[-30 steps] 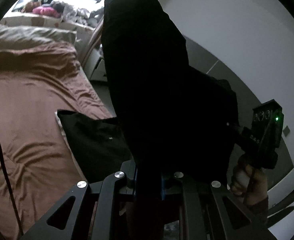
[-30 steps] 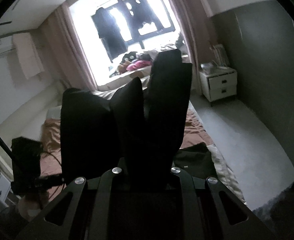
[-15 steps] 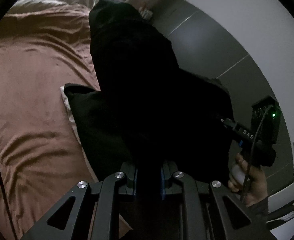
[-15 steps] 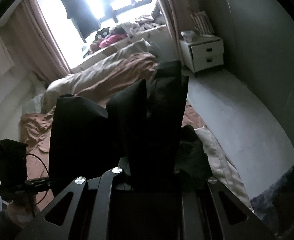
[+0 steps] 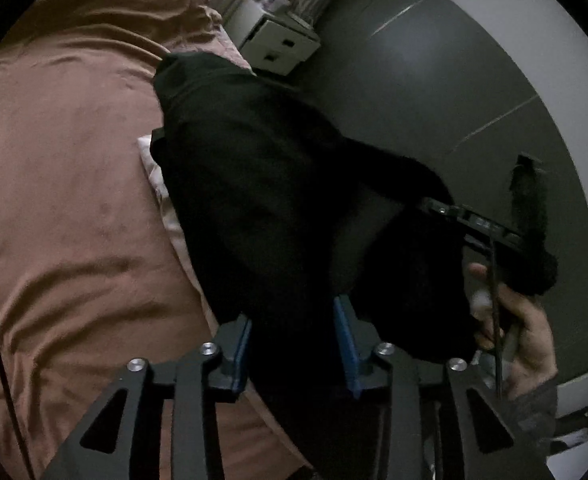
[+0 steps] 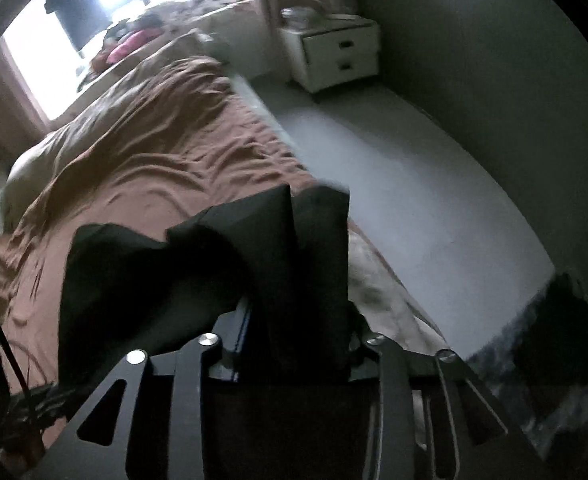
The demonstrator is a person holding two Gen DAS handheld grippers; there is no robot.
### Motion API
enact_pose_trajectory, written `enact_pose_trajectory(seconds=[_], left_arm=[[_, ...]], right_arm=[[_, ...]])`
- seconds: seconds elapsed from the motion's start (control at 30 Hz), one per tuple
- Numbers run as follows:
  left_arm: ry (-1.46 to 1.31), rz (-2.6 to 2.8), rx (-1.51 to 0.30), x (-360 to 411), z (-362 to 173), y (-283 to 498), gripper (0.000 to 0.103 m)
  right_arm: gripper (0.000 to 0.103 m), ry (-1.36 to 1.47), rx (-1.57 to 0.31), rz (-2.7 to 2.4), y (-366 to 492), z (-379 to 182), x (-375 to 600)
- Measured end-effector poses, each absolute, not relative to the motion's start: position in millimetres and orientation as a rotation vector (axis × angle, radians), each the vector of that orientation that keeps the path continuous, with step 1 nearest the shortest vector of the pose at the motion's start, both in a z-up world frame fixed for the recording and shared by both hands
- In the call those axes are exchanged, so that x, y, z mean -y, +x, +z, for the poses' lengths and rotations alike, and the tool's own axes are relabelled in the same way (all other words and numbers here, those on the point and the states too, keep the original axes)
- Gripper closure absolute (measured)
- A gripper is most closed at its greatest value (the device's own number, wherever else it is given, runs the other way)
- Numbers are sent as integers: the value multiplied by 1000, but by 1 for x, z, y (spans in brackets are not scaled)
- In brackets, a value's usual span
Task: Fold large clothes
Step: 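Carry the shirt with both grippers and lower it onto the clothes stack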
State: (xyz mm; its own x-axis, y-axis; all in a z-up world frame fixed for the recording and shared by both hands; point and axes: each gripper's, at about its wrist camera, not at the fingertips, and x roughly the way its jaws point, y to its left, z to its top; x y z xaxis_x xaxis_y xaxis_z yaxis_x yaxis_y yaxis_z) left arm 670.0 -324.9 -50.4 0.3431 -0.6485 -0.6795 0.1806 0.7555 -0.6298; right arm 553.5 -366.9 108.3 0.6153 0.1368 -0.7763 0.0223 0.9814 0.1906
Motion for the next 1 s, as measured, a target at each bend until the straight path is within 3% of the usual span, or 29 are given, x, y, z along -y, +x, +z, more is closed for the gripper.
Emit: enact_pose_trajectory(seconds=[0.1,0.37,0.53,0.77,0.83,1.0], left_arm=[[-480,-565,-1077,313,-48,665,62],[-465,-590,-1002,299,-39,651,62],[-440,-583,-1011,295,-49,641,62],[-460,-573,-1032,292,-68,646,62],[-462,-580,-1026,293,-69,649,62],[-472,-589,-1020,300,-68,659,62]], right_arm=[[54,211,-846,1,525,123,383],[54,307,-751,15,396,134,421],[54,400,-676,27,306,107,445],[53,541,-703,4,241,61,447],[21,588,-694,4,234,57,451],[16,657,-688,29,241,44,461]])
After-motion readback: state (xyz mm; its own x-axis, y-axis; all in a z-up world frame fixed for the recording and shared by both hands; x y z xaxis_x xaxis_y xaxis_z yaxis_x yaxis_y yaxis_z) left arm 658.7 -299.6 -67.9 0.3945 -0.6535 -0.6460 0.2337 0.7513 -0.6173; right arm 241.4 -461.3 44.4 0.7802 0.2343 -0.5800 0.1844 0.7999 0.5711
